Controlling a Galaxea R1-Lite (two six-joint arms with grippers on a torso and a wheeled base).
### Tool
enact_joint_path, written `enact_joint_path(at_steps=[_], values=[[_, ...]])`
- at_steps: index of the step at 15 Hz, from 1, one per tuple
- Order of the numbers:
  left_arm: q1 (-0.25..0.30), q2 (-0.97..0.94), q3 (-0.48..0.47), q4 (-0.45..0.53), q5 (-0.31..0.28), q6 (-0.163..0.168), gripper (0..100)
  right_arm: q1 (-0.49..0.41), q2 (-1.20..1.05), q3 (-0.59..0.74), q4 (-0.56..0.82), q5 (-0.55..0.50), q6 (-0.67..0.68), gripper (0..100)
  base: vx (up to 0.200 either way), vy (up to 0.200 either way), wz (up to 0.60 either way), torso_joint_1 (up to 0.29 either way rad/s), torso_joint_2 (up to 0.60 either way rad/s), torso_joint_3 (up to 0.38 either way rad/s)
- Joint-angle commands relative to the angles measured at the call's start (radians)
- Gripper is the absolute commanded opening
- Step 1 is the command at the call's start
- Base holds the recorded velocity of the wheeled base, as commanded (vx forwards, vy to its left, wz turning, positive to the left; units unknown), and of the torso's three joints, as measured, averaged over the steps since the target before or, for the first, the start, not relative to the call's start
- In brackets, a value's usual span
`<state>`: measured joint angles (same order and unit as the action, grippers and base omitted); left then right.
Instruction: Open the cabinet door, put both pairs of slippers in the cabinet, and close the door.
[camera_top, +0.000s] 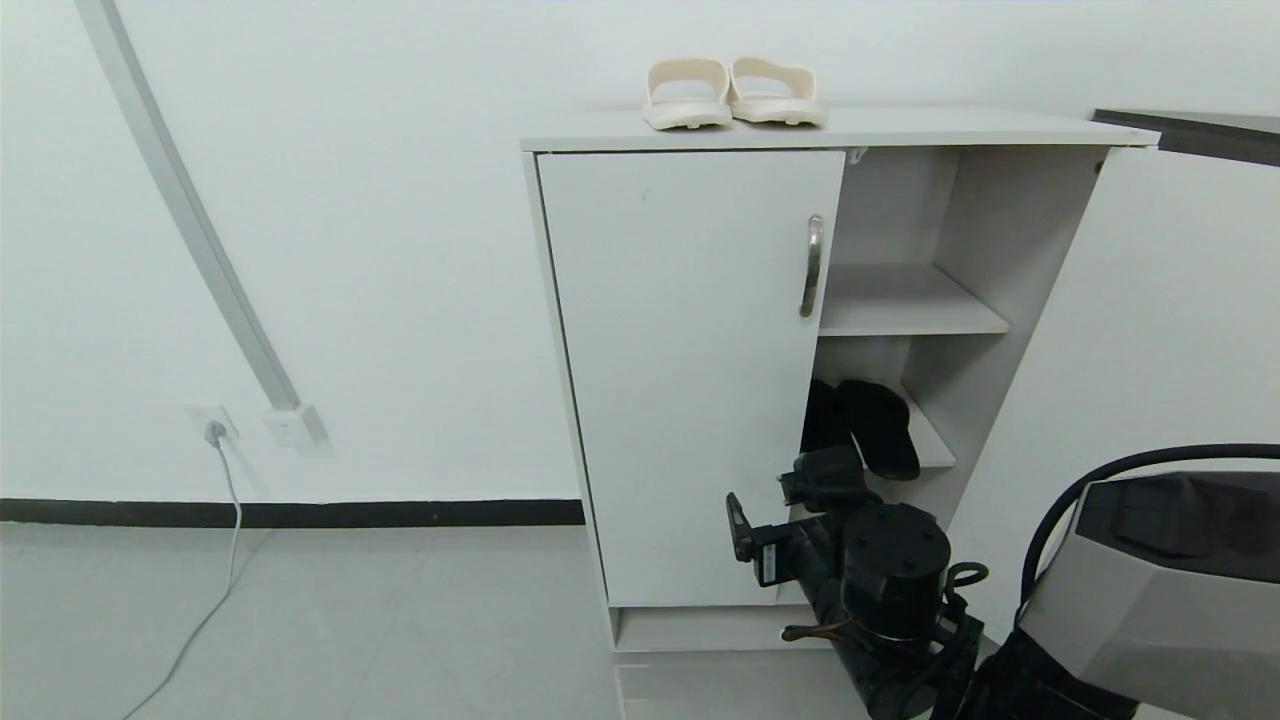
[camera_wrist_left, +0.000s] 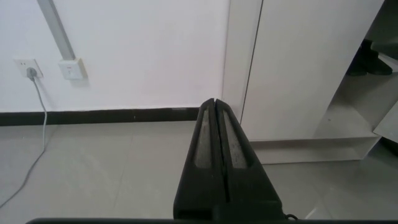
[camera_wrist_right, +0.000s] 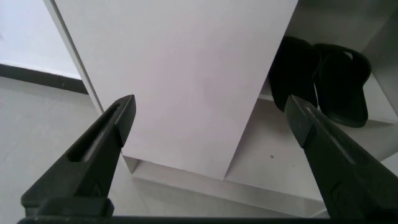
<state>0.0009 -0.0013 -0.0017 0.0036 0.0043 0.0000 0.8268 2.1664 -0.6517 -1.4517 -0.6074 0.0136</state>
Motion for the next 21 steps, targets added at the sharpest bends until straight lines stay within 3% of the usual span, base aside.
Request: enact_joint_path(at_steps=[1,9,21], values=[[0.001,0.001,0.0,0.001,0.0,0.0,0,-0.002,0.013,-0.005,-0.003,0.0,0.0,100,0.0,0.0,0.0,0.0,0.0,0.0],[0.001,0.001,0.0,0.001,0.0,0.0,0,-0.002,0.015,-0.003,0.001,0.002,0.0,100,0.0,0.0,0.0,0.0,-0.01,-0.014],[-0.001,0.001,0.0,0.001,0.0,0.0,0,-0.002,0.024,-0.003,-0.003,0.0,0.0,100,0.0,0.0,0.0,0.073,-0.41,-0.342]])
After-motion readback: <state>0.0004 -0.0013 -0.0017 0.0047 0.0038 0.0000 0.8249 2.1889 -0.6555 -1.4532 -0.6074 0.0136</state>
